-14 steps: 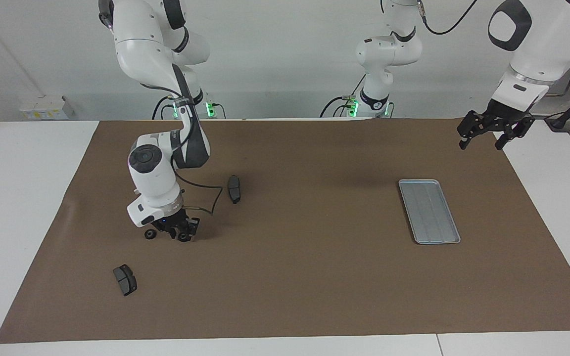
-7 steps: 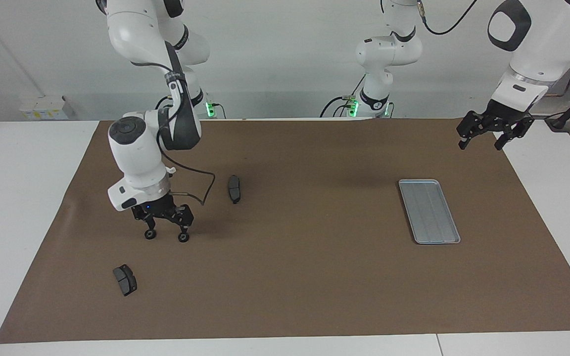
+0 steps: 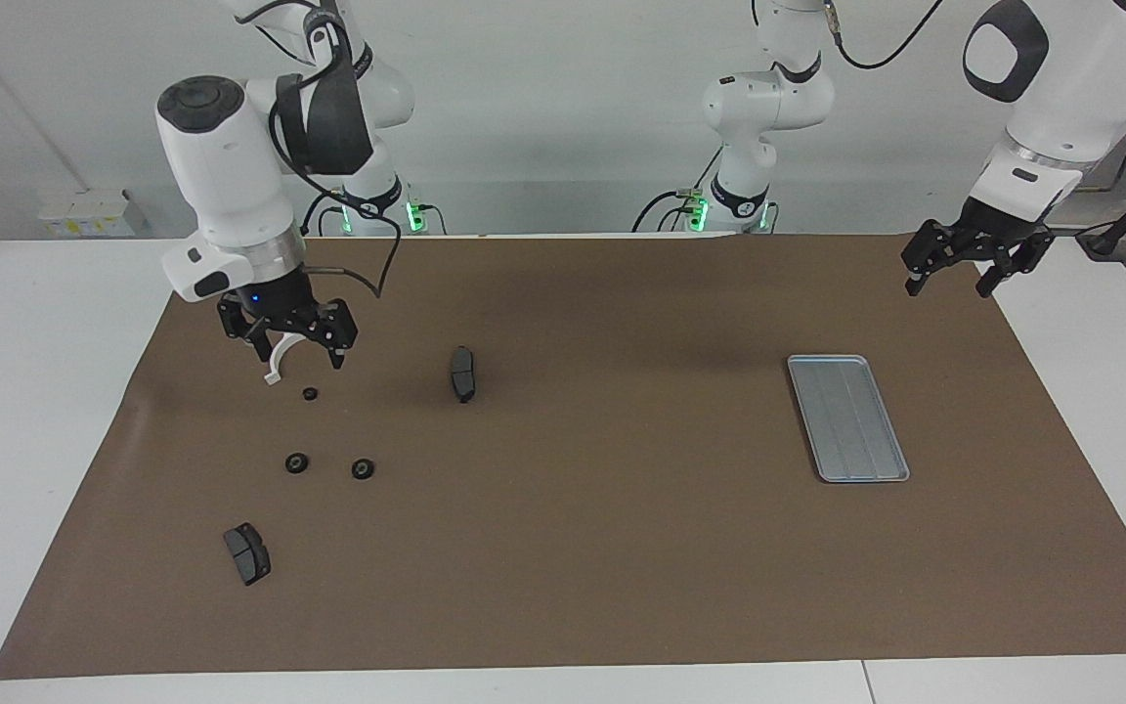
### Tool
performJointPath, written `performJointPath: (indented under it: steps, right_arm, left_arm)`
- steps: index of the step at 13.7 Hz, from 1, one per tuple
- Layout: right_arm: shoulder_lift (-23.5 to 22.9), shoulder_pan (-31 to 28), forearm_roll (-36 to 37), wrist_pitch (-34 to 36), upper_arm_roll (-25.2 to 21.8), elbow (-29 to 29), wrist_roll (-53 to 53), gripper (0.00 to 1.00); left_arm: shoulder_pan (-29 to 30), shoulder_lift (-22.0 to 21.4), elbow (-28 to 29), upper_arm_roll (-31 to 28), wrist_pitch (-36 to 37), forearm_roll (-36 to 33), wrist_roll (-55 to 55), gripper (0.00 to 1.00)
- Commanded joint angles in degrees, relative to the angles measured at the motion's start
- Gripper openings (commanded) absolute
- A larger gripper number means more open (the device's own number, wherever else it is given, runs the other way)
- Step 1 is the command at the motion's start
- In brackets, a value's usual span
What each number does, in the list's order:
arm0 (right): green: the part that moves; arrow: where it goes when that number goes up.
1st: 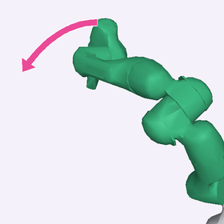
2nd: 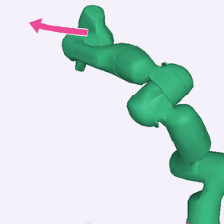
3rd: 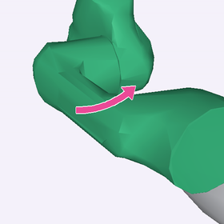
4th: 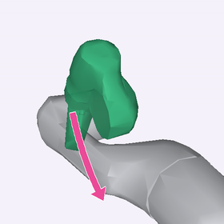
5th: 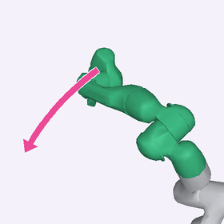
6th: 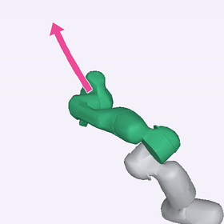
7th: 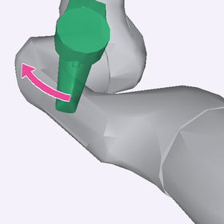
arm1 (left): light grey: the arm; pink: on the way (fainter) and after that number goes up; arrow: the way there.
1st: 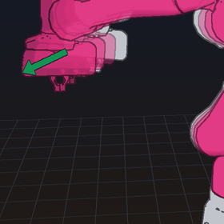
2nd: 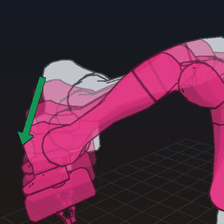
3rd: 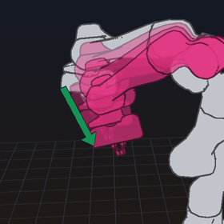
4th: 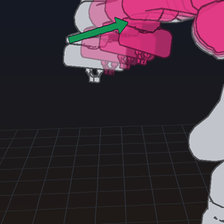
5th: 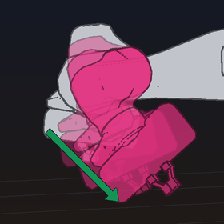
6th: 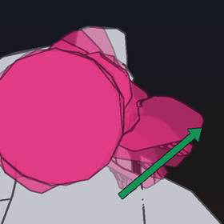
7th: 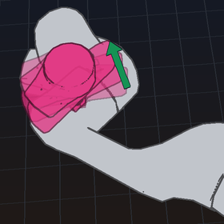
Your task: Place bearing gear from tray to pile
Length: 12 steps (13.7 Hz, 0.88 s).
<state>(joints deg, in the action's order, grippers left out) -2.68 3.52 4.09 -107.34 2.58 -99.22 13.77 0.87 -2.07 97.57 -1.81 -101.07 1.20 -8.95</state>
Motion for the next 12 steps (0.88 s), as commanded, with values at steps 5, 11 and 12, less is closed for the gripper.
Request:
performJointPath:
  steps: [5,11,12]
  right_arm:
    - [1.35,-3.52,-1.01,11.97,0.32,7.82,-9.54,1.0]
    - [2.5,-3.96,-1.01,12.51,0.23,6.5,-9.73,1.0]
    - [2.5,-3.96,-1.01,12.34,0.32,6.41,-9.9,1.0]
  left_arm:
    - [-0.69,-1.45,1.49,-0.57,-0.27,0.12,-0.36,1.0]
    - [-0.69,-1.45,1.49,-0.57,-0.27,0.12,-0.36,1.0]
    - [-0.69,-1.36,1.49,-0.57,-0.27,0.12,-0.36,1.0]
